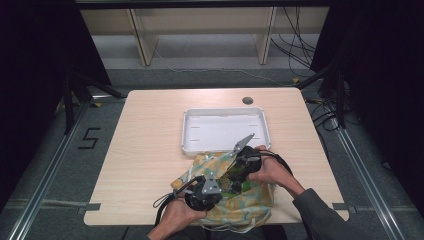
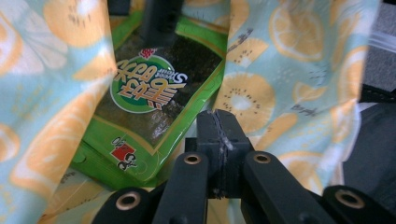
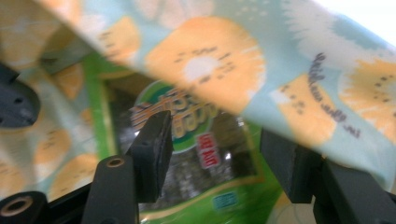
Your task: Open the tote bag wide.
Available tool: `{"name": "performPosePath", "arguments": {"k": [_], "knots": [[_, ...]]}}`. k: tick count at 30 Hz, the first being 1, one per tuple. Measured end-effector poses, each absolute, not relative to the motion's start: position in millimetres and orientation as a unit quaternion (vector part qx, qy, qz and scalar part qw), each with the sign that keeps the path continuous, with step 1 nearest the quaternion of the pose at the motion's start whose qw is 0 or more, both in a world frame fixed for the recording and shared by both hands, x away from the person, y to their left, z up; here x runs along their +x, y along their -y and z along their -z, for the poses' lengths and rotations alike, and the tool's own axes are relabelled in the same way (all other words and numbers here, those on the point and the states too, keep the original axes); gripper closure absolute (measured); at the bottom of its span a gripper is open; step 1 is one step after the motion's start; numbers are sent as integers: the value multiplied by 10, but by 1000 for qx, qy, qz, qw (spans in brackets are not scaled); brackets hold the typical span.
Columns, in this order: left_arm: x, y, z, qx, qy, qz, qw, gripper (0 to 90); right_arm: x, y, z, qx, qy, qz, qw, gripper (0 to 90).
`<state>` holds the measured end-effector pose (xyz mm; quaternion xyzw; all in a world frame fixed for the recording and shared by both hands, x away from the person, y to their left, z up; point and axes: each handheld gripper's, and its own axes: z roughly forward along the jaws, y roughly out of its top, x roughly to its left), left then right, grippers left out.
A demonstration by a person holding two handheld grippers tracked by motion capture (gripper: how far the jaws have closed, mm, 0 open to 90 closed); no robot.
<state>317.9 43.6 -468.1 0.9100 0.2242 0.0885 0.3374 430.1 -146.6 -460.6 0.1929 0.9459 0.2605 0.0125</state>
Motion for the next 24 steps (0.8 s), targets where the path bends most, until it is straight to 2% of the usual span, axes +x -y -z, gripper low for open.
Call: {"name": "performPosePath", "arguments": {"k": [11, 16, 21, 24], "knots": [[3252, -399, 4800, 917, -228, -83, 318, 888, 4471, 1389, 4755, 216, -945, -246, -6, 422], [3311, -387, 4853, 919, -231, -80, 309, 889, 4510, 1372, 4797, 234, -941, -242, -38, 412], [3312, -344, 4889, 926, -216, -78, 299, 893, 4546, 1378, 4822, 236, -939, -245, -52, 402], [3302, -316, 4918, 923, -227, -74, 302, 894, 4559, 1377, 4840, 245, -935, -247, -65, 397]]}}
